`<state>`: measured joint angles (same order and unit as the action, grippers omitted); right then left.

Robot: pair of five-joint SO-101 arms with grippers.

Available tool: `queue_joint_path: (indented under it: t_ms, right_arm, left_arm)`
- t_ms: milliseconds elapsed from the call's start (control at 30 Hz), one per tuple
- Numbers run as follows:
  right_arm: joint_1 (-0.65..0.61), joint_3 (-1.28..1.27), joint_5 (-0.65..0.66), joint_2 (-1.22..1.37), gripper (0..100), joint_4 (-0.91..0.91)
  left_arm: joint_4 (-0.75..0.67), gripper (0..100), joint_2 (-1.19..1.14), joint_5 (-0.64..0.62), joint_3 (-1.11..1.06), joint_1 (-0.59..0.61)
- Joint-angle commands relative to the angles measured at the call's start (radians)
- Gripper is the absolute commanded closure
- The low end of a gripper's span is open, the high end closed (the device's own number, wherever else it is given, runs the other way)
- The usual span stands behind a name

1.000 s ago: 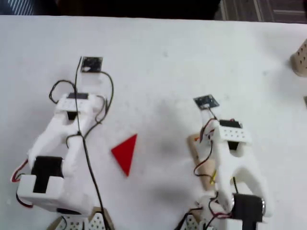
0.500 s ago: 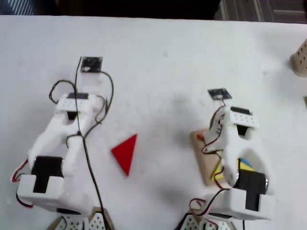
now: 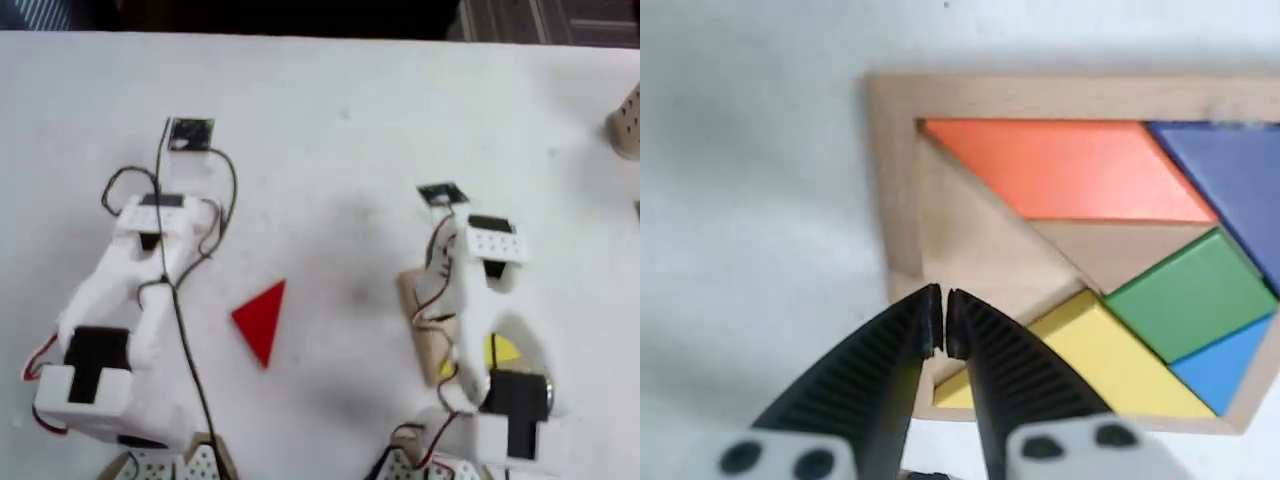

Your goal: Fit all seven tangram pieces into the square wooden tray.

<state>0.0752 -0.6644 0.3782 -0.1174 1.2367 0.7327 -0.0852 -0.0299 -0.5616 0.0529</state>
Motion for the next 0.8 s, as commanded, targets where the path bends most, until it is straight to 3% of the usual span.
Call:
queue_joint_path:
  t_ms: [0, 333, 500, 567, 667, 767]
  right_arm:
    - [-0.091, -0.005, -0.041, -0.151, 97.4, 0.053]
    - [-0.176, -0.233, -0.041, -0.197, 82.6, -0.182]
    - [-0.185, -0.218, -0.041, -0.088, 83.1, -0.245]
    - [-0.185, -0.178, -0.043, -0.050, 87.9, -0.226]
    - [-0.185, -0.120, -0.120, -0.005, 98.1, -0.223]
    - [-0.185, -0.051, -0.186, 0.038, 96.1, -0.223]
  left_arm:
    - [-0.025, 98, 0.002, 0.011, 0.037, 0.016]
    - [-0.025, 98, 0.002, 0.011, 0.037, 0.016]
    - [-0.025, 98, 0.002, 0.011, 0.035, 0.016]
    - [-0.025, 98, 0.002, 0.011, 0.035, 0.016]
    - [-0.025, 98, 0.002, 0.011, 0.035, 0.016]
    - [-0.025, 98, 0.002, 0.011, 0.035, 0.016]
